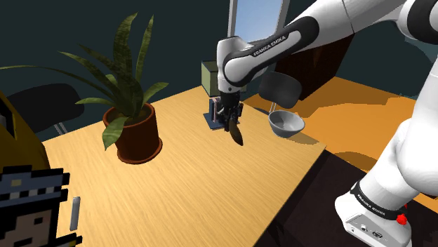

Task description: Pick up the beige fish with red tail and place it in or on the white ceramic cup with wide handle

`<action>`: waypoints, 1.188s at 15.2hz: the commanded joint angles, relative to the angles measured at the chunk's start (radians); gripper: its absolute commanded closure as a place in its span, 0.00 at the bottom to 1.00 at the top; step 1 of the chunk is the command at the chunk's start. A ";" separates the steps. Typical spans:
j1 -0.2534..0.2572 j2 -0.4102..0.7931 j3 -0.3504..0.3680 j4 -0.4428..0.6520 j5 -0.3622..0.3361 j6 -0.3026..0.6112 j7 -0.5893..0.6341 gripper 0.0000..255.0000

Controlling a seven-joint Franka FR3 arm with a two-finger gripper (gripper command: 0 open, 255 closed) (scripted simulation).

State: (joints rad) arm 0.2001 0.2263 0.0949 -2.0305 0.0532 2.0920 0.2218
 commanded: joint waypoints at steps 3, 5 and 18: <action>-0.001 -0.026 0.000 0.021 0.001 -0.048 0.002 1.00; -0.001 -0.039 0.001 0.032 0.002 -0.072 0.002 1.00; -0.132 -0.232 -0.112 -0.183 -0.024 -0.059 -0.228 1.00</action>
State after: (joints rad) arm 0.0796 0.0060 -0.0063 -2.2036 0.0337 2.0348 0.0149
